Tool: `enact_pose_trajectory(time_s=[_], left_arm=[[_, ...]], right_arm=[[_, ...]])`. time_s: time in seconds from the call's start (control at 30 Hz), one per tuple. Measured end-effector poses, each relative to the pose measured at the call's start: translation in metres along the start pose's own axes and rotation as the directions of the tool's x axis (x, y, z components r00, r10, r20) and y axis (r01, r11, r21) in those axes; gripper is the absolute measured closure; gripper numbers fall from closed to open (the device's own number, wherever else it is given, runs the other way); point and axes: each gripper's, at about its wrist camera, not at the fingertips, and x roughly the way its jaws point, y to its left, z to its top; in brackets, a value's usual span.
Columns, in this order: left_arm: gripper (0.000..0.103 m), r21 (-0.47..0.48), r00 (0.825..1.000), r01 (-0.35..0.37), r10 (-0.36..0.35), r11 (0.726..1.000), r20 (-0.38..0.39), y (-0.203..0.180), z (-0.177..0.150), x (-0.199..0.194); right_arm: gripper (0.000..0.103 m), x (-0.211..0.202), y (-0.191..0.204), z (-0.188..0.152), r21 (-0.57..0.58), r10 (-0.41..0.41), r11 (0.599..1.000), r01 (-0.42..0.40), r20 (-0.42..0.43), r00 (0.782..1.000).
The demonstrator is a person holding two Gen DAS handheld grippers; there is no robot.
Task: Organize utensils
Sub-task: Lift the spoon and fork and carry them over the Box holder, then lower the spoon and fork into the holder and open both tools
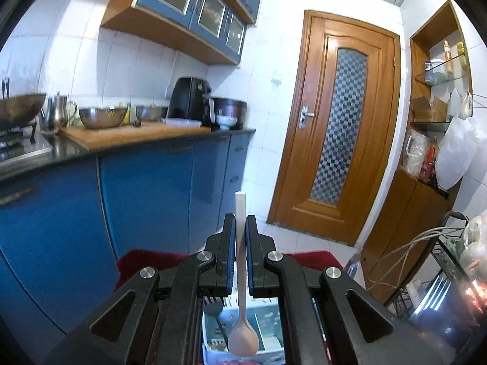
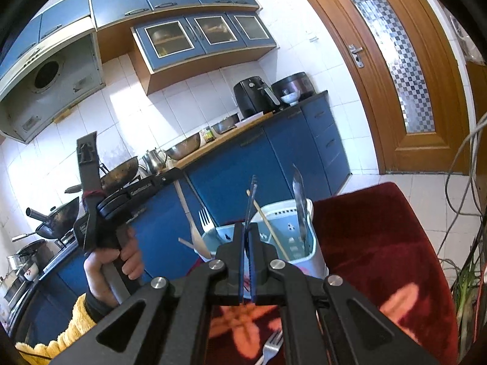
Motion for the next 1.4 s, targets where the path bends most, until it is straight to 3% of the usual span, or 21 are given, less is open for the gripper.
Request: enact_pose_trajectory(time_s=[0.37, 0.53, 1.13, 1.33, 1.4], left_arm=[[0.099, -0.018, 1.000, -0.018, 0.018, 1.000, -0.005, 0.003, -0.007, 0.021], [0.099, -0.016, 1.000, -0.018, 0.018, 1.000, -0.006, 0.004, -0.015, 0.030], [0.099, -0.006, 0.990, -0.003, 0.003, 1.000, -0.141, 0.005, -0.069, 0.062], [0.097, 0.004, 0.985, 0.004, -0.003, 1.000, -0.171, -0.001, -0.078, 0.062], [0.092, 0.003, 0.985, -0.005, 0.005, 1.000, -0.175, -0.002, -0.077, 0.059]], right_arm=[[0.100, 0.026, 0.011, 0.044, -0.044, -0.032, 0.998, 0.037, 0.103, 0.994], [0.100, 0.049, 0.007, 0.047, -0.028, -0.030, 0.999, 0.034, 0.118, 0.993], [0.099, 0.112, -0.027, -0.002, 0.000, -0.050, 0.999, 0.050, -0.082, 0.995], [0.097, 0.113, -0.033, -0.007, 0.021, -0.015, 1.000, 0.017, -0.105, 0.994], [0.090, 0.113, -0.033, -0.004, 0.031, 0.000, 1.000, 0.003, -0.108, 0.994]])
